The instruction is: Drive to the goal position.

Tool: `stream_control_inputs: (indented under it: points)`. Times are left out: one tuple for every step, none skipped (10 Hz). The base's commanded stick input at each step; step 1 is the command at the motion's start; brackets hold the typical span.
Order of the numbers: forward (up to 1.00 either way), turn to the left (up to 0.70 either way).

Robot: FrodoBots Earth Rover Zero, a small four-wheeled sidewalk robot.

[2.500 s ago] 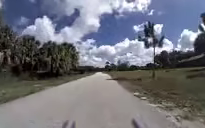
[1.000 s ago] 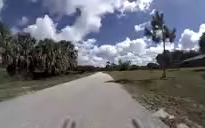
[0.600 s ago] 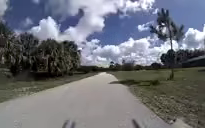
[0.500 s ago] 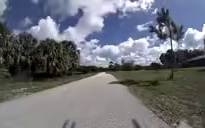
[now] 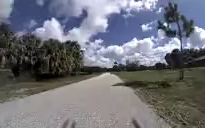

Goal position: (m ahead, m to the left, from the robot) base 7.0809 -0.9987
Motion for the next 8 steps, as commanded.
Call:
stream_control_inputs:
  points:
    - [0.70,0.00]
    - [0.70,0.00]
    - [0.70,0.03]
    - [0.70,0.17]
    - [0.70,0.35]
    - [0.70,0.35]
    - [0.70,0.35]
    - [0.70,0.35]
